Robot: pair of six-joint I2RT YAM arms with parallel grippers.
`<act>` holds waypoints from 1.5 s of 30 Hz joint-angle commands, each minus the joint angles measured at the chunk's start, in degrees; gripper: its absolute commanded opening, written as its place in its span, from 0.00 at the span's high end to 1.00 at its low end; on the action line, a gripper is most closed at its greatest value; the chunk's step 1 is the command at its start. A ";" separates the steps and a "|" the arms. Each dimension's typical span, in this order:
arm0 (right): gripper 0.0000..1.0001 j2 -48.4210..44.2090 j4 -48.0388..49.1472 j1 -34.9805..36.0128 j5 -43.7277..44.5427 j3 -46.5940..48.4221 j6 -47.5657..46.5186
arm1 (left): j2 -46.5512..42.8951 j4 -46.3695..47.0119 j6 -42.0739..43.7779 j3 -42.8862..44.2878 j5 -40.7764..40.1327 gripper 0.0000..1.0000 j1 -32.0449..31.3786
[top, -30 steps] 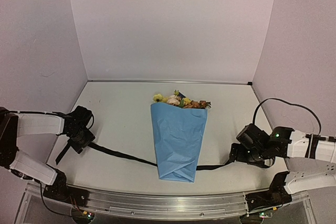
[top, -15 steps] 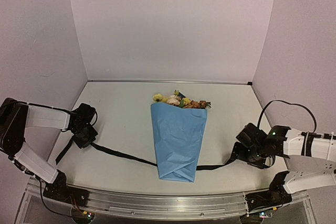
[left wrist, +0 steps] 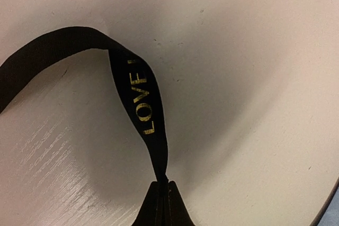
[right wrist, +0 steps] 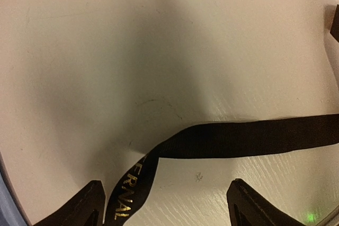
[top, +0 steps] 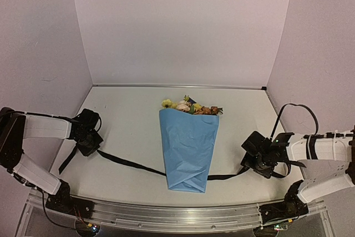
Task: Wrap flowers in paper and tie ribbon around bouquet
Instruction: Pick up the left side of the ribbon at the center of the board, then pick up the right side of the ribbon from the center of the board, then cross the ribbon over the folded bouquet.
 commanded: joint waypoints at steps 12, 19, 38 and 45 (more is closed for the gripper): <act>0.52 6.83 10.54 -3.09 -1.76 -2.54 5.30 | -2.68 1.53 1.80 -0.15 -1.39 1.00 0.24; 1.00 8.09 10.58 -8.03 -3.67 -0.26 -0.02 | -0.71 2.24 3.74 2.09 -1.30 1.00 0.22; 1.00 17.63 9.97 -19.24 -12.10 18.75 -13.60 | 7.10 7.76 2.97 10.44 0.02 1.00 3.74; 1.00 20.16 9.31 -19.47 -17.76 22.17 -15.63 | 2.42 13.36 7.10 10.23 2.64 1.00 2.75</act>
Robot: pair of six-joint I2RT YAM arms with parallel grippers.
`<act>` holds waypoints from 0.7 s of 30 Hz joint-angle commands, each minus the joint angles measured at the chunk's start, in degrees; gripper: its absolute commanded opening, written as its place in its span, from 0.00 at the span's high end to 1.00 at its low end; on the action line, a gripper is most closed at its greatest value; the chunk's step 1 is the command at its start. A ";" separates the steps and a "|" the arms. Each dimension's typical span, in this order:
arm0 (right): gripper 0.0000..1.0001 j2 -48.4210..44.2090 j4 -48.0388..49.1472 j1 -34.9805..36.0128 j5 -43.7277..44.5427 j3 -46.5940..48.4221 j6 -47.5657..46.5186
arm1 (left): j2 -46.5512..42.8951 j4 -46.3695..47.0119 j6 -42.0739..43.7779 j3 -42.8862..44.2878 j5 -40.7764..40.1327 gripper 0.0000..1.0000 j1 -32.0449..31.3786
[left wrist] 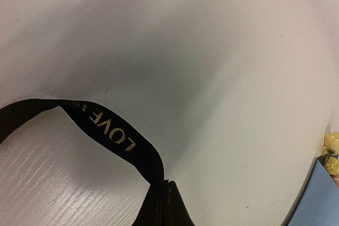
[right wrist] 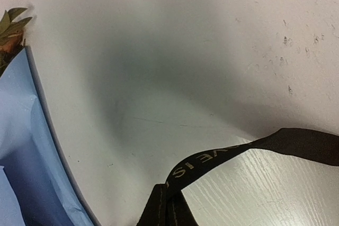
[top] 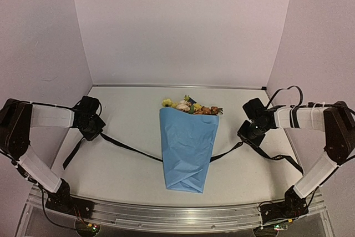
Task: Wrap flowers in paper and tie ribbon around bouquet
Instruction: Cross the ribbon over the folded bouquet.
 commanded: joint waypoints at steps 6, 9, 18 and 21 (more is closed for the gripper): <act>1.00 1.46 -1.01 -0.27 -6.18 2.77 -2.50 | -11.02 12.89 13.05 4.04 1.07 1.00 -9.47; 0.99 1.34 -1.07 -0.27 -7.83 2.93 -2.32 | -10.17 18.17 20.04 6.92 3.94 1.00 -15.41; 0.68 -2.22 -5.04 -0.30 -7.93 -0.66 -2.27 | 10.30 16.85 53.98 29.04 11.35 1.00 -46.09; 0.52 -4.33 -7.77 -0.74 -5.86 -2.89 -2.16 | 19.82 10.20 63.78 36.64 8.00 1.00 -52.92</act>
